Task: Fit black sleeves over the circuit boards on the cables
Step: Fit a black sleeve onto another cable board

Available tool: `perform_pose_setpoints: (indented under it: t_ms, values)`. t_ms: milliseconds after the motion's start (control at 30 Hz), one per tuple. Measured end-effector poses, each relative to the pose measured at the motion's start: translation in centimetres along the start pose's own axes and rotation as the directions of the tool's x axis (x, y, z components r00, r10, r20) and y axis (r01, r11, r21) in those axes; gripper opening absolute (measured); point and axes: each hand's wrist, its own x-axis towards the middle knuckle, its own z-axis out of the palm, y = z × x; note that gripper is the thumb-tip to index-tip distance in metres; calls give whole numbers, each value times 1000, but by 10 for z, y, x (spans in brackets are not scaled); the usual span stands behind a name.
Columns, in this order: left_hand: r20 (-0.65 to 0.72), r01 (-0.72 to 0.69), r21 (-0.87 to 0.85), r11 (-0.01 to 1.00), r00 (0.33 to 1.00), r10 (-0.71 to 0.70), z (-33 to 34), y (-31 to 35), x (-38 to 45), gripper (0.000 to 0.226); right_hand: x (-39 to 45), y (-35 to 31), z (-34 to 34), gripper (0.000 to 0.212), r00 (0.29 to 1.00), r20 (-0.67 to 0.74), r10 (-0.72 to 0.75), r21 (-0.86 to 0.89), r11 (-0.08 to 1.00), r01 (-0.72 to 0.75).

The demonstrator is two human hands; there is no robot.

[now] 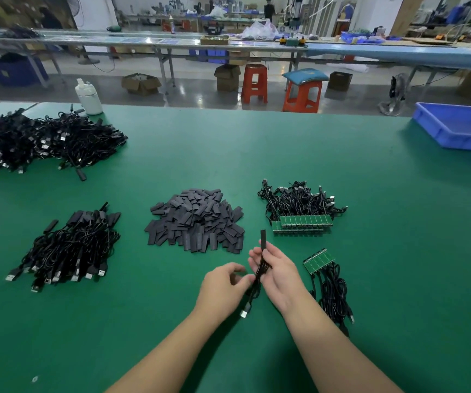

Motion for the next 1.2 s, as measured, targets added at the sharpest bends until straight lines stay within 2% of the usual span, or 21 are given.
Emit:
perform_pose_setpoints:
  t_ms: [67, 167, 233, 267, 300, 333, 367, 400, 433, 467, 500, 667, 867, 1000, 1100, 1200]
  values:
    - [23, 32, -79, 996, 999, -31, 1, 3, -1, 6, -2, 2, 9, 24, 1000, 17, 8, 86, 996, -9]
    - [-27, 20, -78, 997, 999, -22, -3, 1, 0, 11, -4, 4, 14, 23, 999, 48, -1, 84, 996, -3]
    - [-35, 14, -78, 997, 999, -17, -10, 0, 2, 9, -2, 2, 13, 23, 998, 52, -42, -92, 995, 46]
    - [-54, 2, -57, 998, 999, -5, -16, -1, 3, 8, -1, 1, 11, 23, 995, 54, -78, -280, 956, 90]
    - [-83, -13, -20, 1000, 997, 11, -22, -2, 5, 8, 0, 1, 7, 25, 989, 66, -136, -531, 834, 150]
    - [-118, -24, 24, 999, 993, 27, -31, -3, 7, 8, 2, 0, 1, 28, 970, 108, -216, -792, 572, 215]
    - [-156, -34, 71, 997, 987, 45, -41, -5, 10, 9, 4, 1, -9, 34, 940, 212, -269, -947, 182, 265]
    - [-195, -40, 120, 992, 979, 63, -53, -7, 13, 9, 5, 4, -20, 45, 908, 343, -239, -932, -206, 298]
    - [-232, -39, 164, 986, 970, 77, -67, -10, 17, 10, 7, 6, -30, 54, 893, 427, -143, -818, -482, 314]
    - [-268, -30, 201, 979, 960, 85, -82, -15, 22, 11, 9, 10, -39, 61, 894, 446, -48, -715, -620, 323]
    - [-304, -15, 236, 972, 948, 88, -99, -20, 28, 12, 9, 13, -44, 63, 902, 431, 4, -672, -666, 324]
    - [-474, 190, 372, 909, 881, 10, -182, -63, 49, 16, 13, 12, -43, 66, 928, 362, 84, -639, -703, 312]
    - [-565, 492, 385, 781, 795, -222, -232, -118, 50, 16, 14, 11, -43, 66, 942, 315, 114, -631, -716, 298]
    - [-584, 488, 396, 778, 787, -196, -230, -127, 51, 12, 14, 11, -43, 66, 947, 299, 121, -637, -714, 292]
    - [-578, 472, 453, 756, 801, -153, -220, -121, 52, 20, 14, 11, -42, 66, 947, 295, 124, -637, -714, 292]
    - [-580, 385, 520, 763, 814, -16, -201, -109, 53, 25, 13, 10, -41, 66, 947, 296, 123, -641, -710, 292]
